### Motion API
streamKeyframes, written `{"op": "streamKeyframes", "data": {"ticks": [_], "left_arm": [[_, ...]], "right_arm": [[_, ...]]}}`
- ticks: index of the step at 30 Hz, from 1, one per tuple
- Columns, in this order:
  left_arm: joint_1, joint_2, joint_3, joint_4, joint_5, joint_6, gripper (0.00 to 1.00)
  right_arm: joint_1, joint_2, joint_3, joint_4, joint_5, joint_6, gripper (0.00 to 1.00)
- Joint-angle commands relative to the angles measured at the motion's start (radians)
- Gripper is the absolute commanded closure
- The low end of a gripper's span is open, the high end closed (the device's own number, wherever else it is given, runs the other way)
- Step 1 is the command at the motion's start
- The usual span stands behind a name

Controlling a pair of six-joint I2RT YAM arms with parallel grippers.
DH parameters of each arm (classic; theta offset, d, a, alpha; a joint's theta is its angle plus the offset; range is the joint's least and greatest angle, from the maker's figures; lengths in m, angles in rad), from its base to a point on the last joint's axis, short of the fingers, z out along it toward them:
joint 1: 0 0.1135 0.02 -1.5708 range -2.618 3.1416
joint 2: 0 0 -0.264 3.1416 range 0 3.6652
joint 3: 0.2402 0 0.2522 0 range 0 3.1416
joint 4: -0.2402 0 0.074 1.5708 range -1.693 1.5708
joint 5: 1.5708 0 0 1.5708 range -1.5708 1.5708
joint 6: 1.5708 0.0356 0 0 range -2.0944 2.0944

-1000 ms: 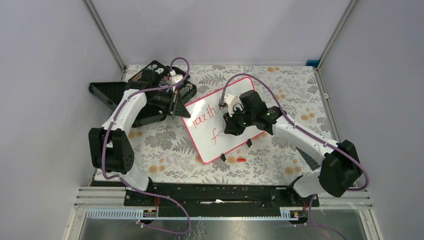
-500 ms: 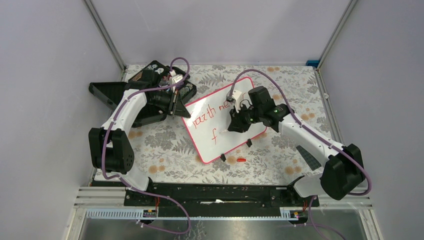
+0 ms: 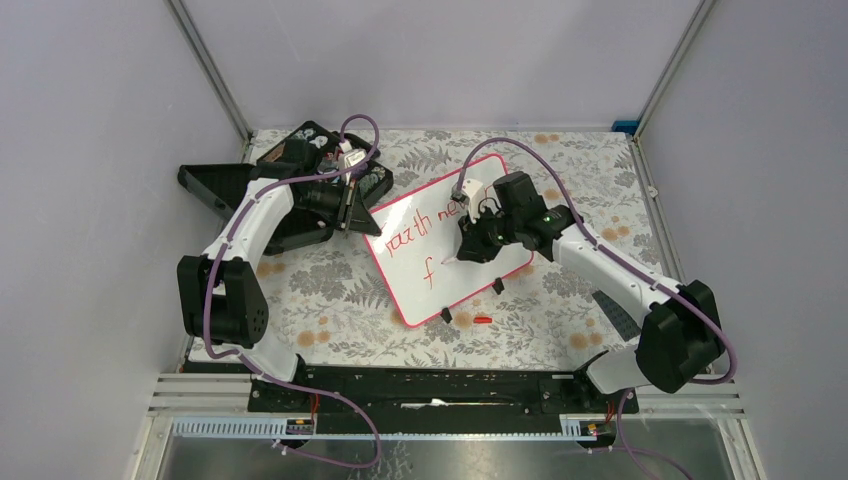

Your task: Write a sentence on the whiteboard

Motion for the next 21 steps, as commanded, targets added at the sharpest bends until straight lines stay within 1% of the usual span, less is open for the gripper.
{"op": "streamKeyframes", "data": {"ticks": [1, 21], "left_arm": [[-0.006, 0.000, 0.005, 0.035, -0.060, 0.041, 1.00], [-0.006, 0.000, 0.000, 0.036, -0.062, 0.044, 1.00]], "right_arm": [[-0.004, 0.015, 0.050, 0.028, 0.022, 0.013, 1.00], [0.013, 0.041, 0.044, 0.042, -0.034, 0.031, 1.00]]}}
